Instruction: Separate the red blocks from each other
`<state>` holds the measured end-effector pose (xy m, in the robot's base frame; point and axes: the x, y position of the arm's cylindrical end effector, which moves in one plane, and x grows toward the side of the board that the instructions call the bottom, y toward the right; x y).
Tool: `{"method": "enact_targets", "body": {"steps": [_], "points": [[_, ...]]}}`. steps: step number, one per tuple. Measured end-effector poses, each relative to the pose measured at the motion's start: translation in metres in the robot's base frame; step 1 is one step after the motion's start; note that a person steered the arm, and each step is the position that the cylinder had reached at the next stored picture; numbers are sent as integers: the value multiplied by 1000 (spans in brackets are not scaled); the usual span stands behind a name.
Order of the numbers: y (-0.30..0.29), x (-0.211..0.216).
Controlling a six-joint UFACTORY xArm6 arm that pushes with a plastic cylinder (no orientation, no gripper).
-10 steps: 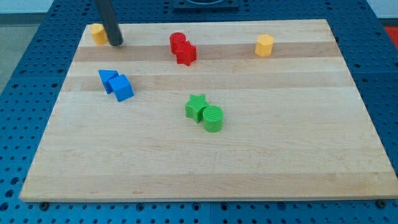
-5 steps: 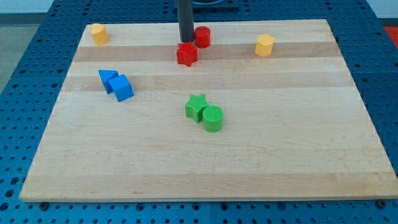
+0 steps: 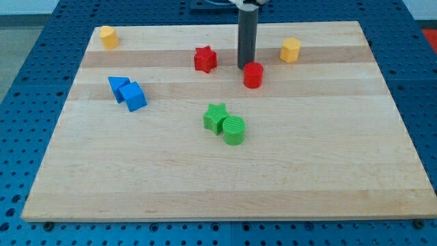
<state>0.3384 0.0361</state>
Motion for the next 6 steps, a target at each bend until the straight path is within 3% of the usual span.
{"method": "enact_targets", "body": {"steps": [3,6], "points": [[-83,11],[-87,-57]]}}
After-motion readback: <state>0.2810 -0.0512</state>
